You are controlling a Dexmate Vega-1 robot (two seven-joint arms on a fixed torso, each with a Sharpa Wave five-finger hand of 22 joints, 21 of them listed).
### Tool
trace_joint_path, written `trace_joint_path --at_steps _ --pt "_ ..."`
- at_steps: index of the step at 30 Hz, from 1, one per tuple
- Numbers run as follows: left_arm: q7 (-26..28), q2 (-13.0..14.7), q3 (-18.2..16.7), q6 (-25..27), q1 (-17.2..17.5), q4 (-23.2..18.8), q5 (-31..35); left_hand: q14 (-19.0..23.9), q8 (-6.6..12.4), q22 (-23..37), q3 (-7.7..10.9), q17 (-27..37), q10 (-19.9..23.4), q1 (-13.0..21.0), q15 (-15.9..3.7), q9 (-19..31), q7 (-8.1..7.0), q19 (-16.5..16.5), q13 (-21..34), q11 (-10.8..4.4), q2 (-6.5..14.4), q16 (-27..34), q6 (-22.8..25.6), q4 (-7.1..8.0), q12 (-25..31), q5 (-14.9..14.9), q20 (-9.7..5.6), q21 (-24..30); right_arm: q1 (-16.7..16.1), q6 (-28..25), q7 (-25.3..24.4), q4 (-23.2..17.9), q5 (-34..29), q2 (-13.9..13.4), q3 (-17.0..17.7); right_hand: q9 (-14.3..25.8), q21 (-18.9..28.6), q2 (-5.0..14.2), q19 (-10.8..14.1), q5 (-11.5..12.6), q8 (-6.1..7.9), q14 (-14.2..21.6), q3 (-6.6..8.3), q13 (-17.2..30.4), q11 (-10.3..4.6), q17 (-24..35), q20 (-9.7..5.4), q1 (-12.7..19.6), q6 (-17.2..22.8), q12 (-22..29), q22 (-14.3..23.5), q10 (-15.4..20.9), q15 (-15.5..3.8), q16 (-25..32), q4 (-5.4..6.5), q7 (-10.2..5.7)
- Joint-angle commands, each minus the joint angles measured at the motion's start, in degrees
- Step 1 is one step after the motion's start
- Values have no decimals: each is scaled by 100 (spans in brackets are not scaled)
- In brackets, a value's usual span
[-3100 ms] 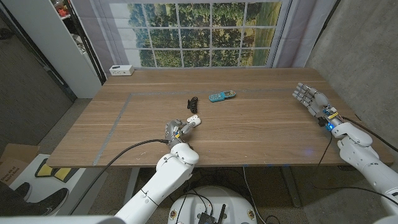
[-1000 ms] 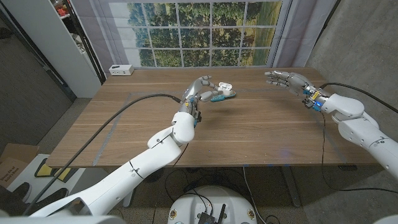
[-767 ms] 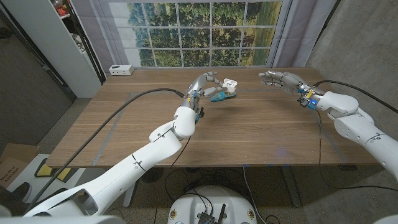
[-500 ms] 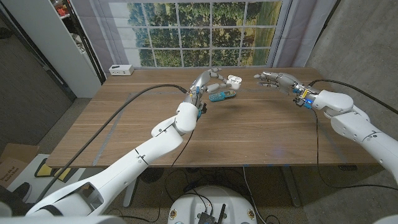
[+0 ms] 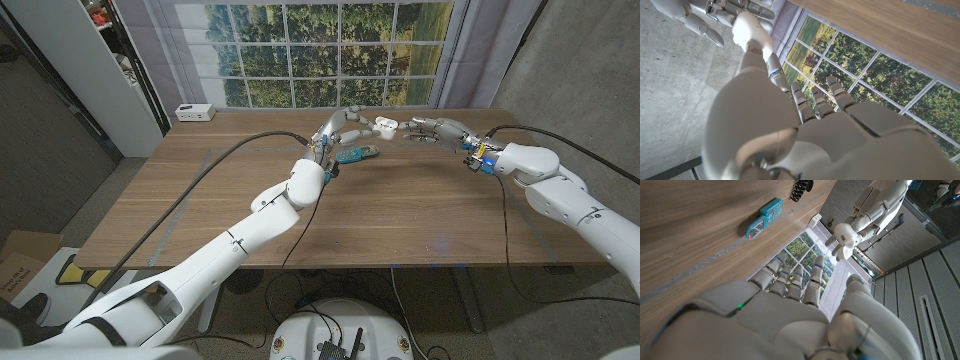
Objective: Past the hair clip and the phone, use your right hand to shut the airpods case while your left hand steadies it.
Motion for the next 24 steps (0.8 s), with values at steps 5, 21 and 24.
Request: trace_joint_path --at_steps 5,21,24 --pt "-39 -228 41 -158 -68 345 -99 -15 43 20 12 17 -17 190 -410 1150 -11 37 11 -2 273 26 103 21 11 -56 -19 21 -106 103 39 -216 87 -74 37 18 23 -8 -18 33 26 21 -10 7 8 18 10 -103 103 36 20 36 -52 31 55 23" --pt "35 -408 92 -233 -103 561 -187 -2 42 25 25 16 6 215 -406 1171 -13 66 7 -9 277 31 128 11 31 -124 -31 41 -355 330 -57 -386 220 -147 224 12 44 -3 19 59 35 139 -2 10 10 -12 16 -154 238 88 18 157 -51 61 70 13" --pt "59 -440 98 -266 -111 602 -200 4 40 26 27 17 9 218 -403 1178 -8 66 7 5 279 33 123 11 34 -136 -20 43 -397 379 -60 -390 252 -146 253 10 52 2 38 66 43 202 7 11 0 -21 8 -159 297 105 17 201 -65 77 69 -6"
